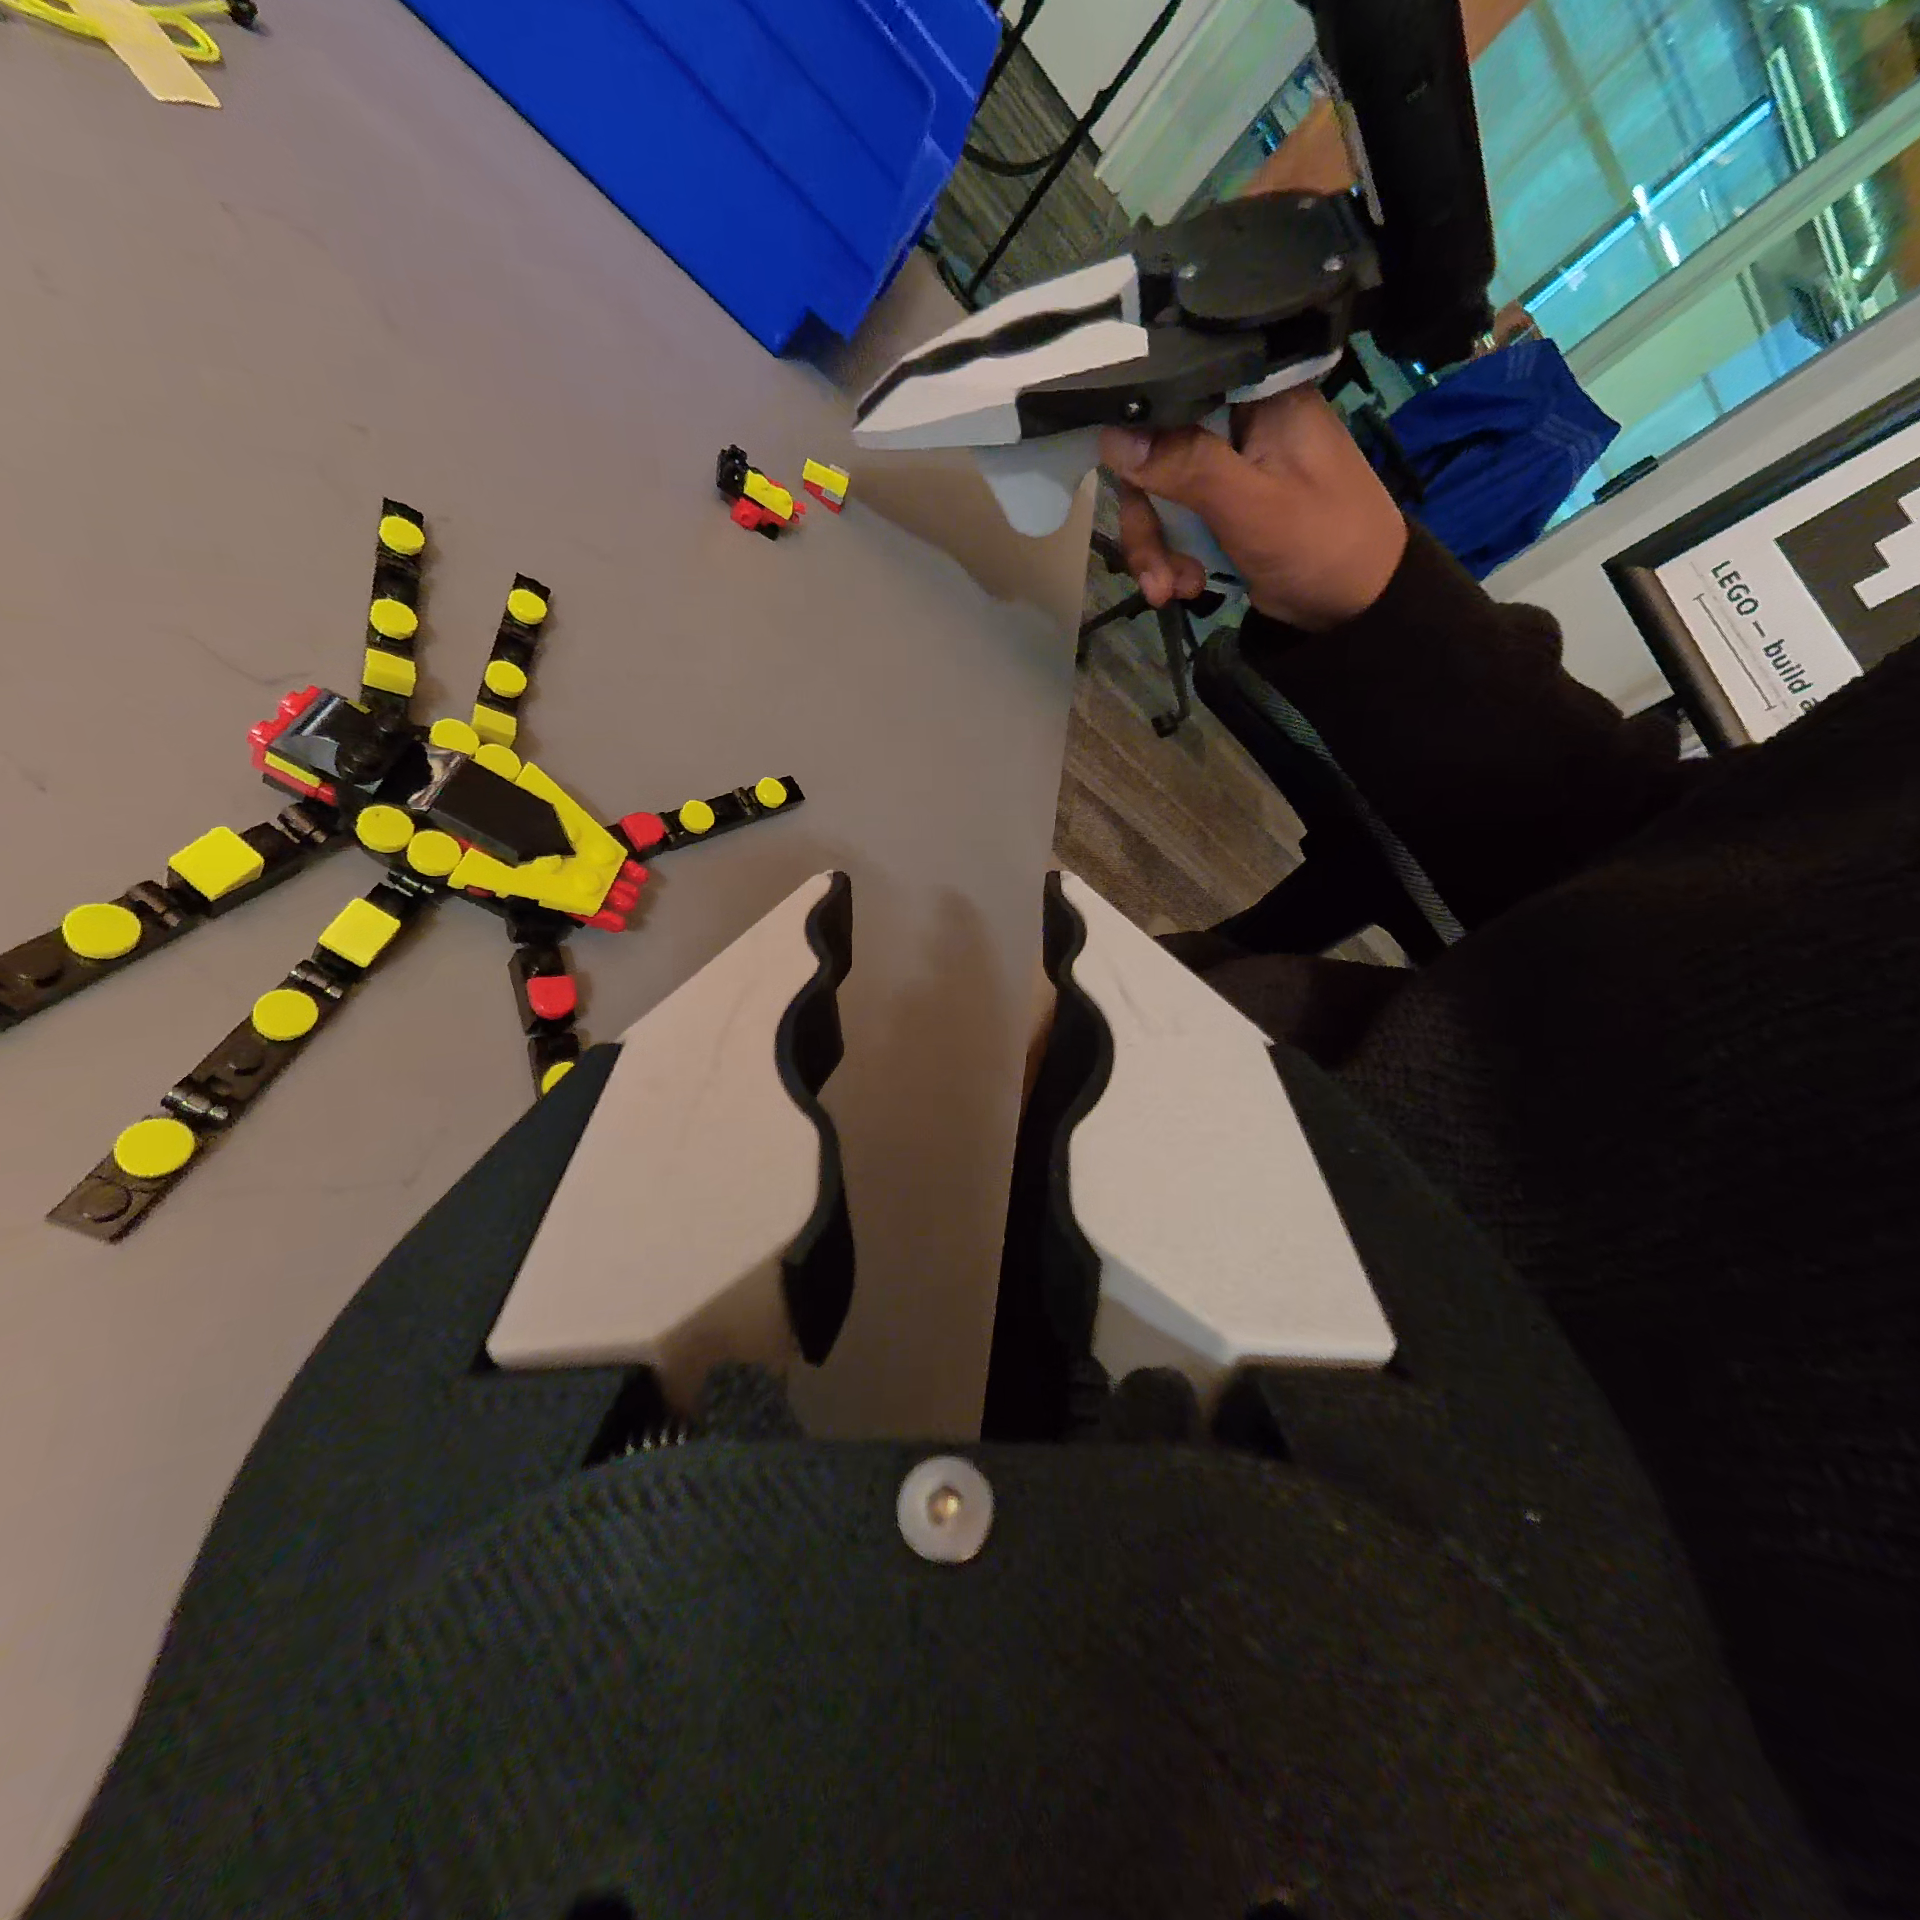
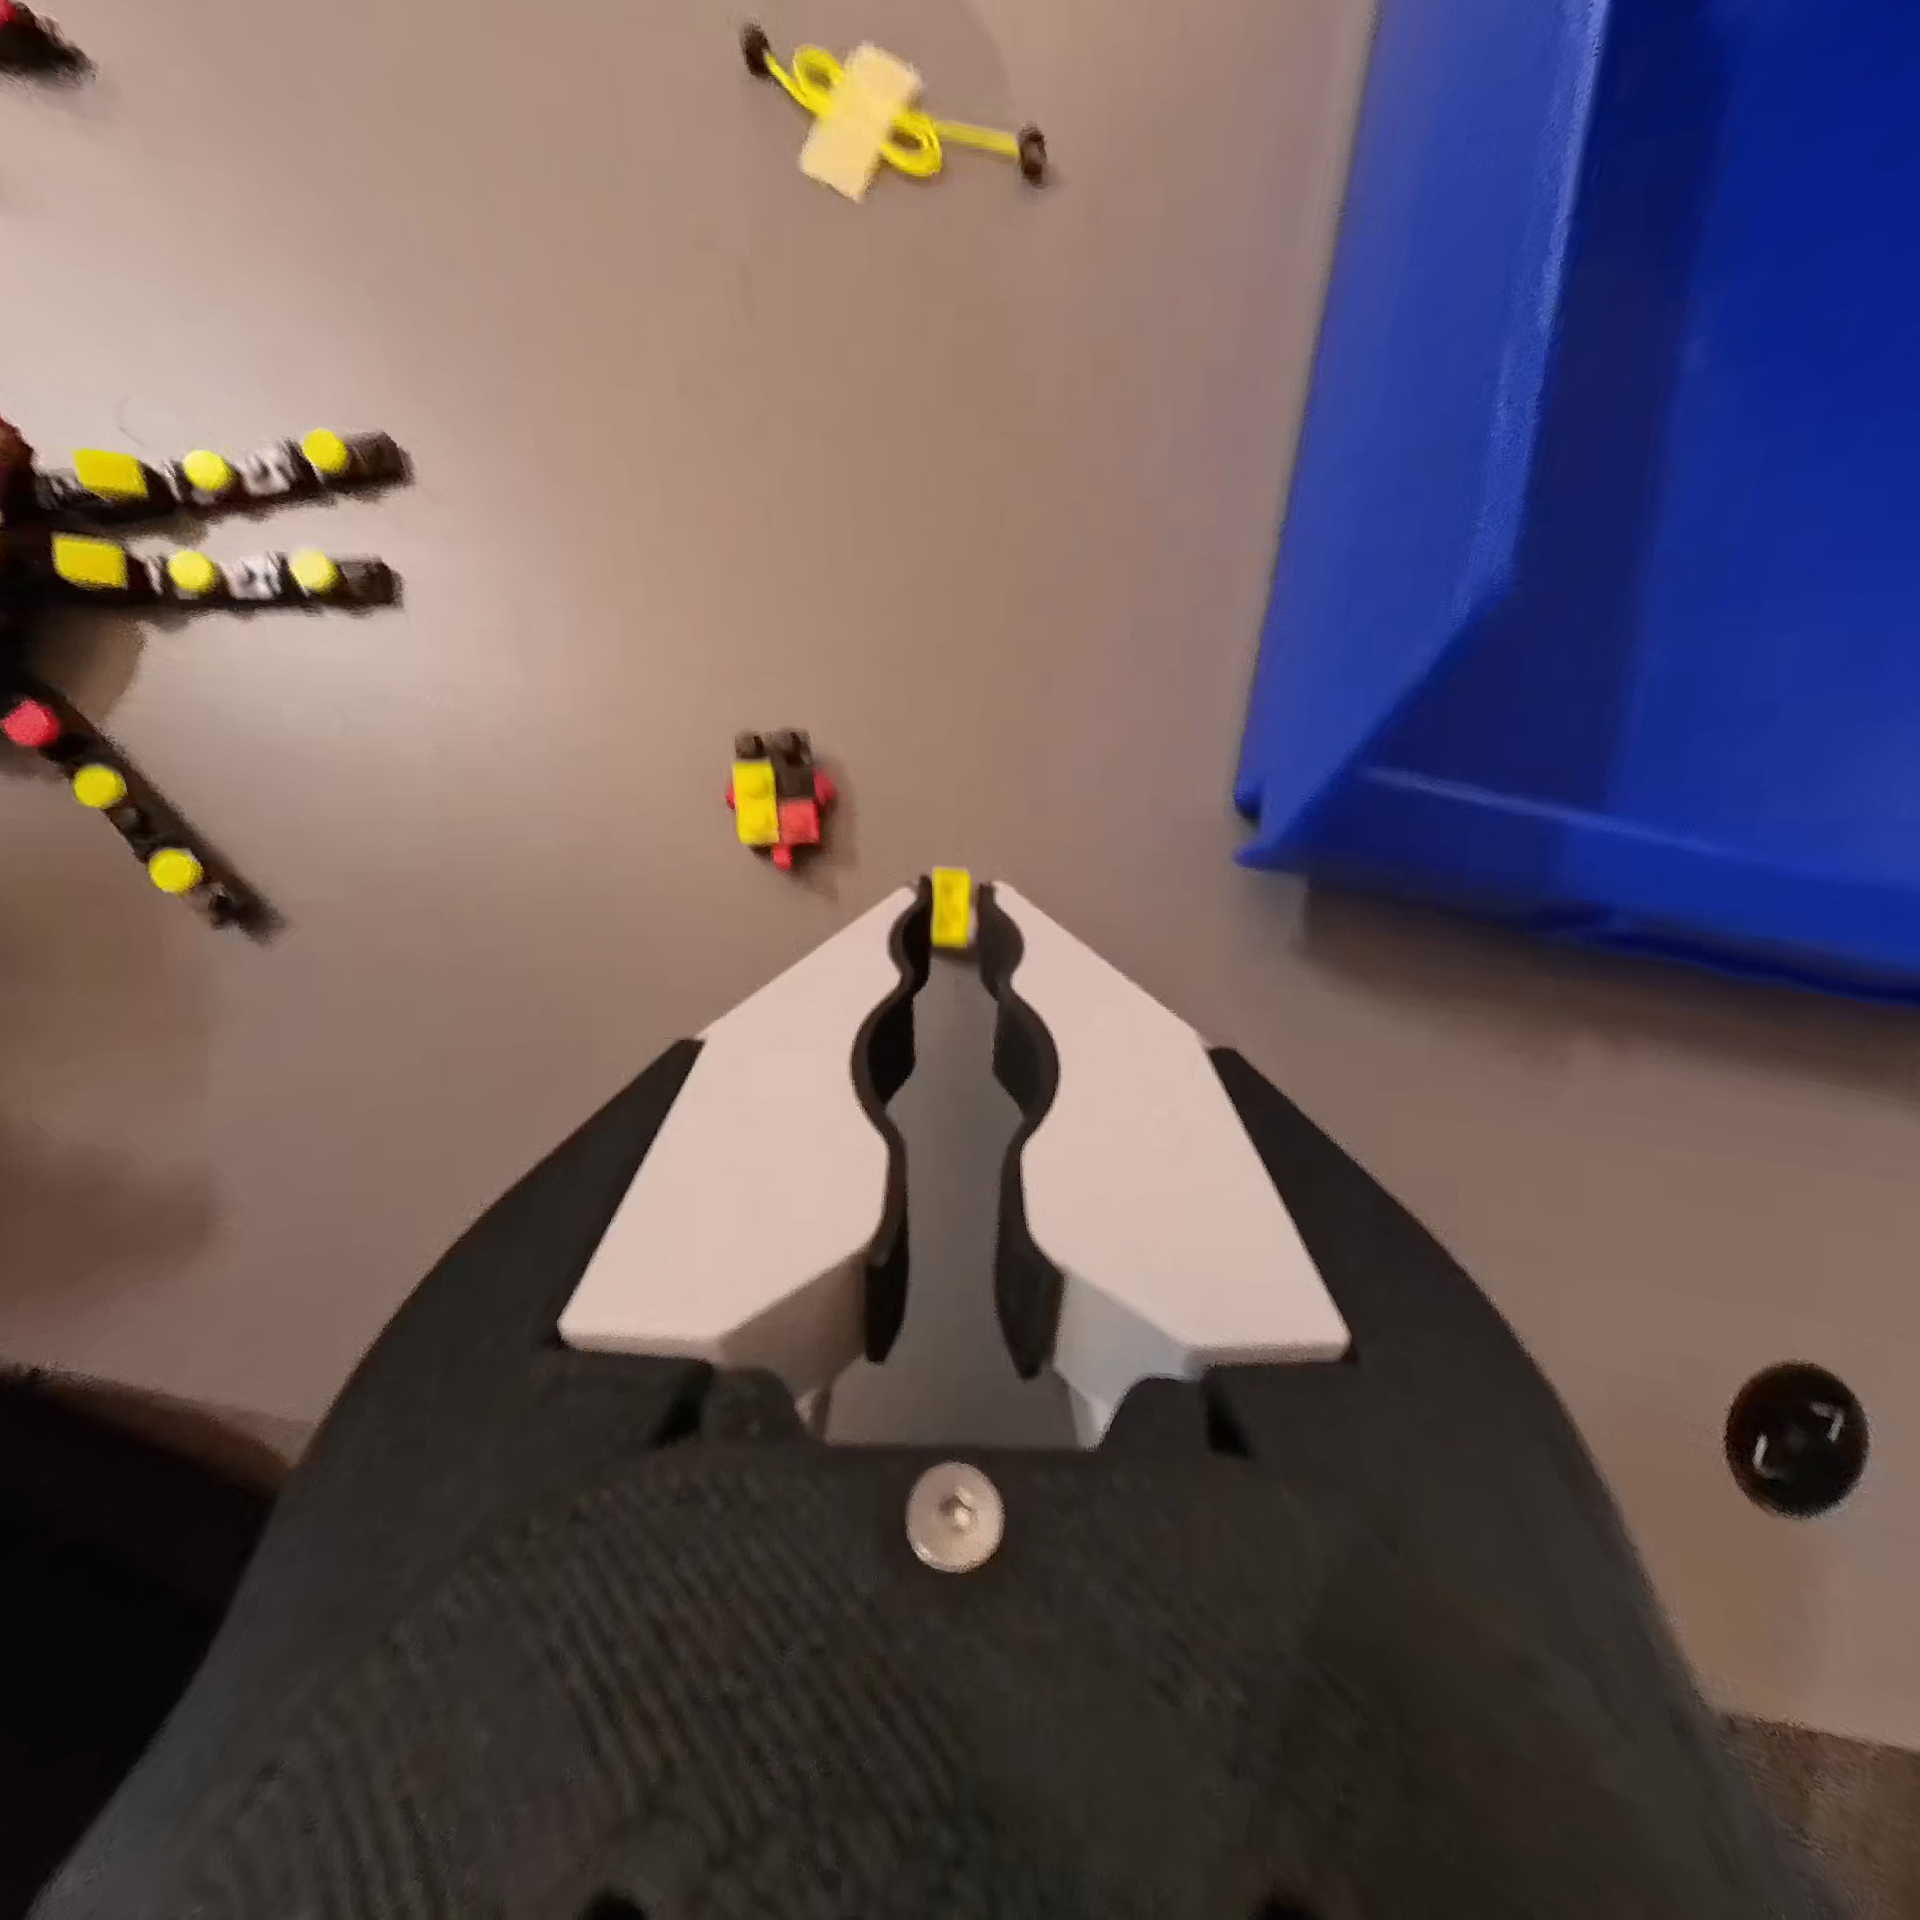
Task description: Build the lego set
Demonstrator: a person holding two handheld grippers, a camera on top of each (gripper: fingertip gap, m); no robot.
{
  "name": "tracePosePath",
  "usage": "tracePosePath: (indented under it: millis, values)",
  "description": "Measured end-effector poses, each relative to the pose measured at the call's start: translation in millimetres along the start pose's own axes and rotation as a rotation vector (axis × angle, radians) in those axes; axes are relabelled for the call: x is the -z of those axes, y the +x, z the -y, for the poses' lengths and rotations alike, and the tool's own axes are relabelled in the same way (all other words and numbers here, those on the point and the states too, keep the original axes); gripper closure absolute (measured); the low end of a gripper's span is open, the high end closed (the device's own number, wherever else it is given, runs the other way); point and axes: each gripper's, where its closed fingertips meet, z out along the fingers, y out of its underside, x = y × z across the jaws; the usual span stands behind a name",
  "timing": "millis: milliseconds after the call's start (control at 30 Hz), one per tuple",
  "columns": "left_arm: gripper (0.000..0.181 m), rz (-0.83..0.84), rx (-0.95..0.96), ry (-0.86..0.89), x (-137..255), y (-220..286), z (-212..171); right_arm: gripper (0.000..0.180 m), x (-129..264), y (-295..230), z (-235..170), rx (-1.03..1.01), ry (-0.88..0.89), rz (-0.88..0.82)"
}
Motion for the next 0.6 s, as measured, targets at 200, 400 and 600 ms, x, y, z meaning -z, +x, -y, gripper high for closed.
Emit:
tracePosePath:
  millis: [200, 400, 600]
  values:
    - [0.145, -0.012, 0.004, -0.006, -1, 1, -1, 0.154, -6, -4, -14, -0.017, 0.007, 0.061]
    - [0.145, -0.019, -0.029, -0.002, -2, 5, -1, 0.170, -19, 2, -16, 0.033, -0.010, 0.024]
    - [0.144, 0.007, -0.112, 0.023, -7, 7, 3, 0.170, -1, -25, 1, -0.044, 0.088, 0.253]
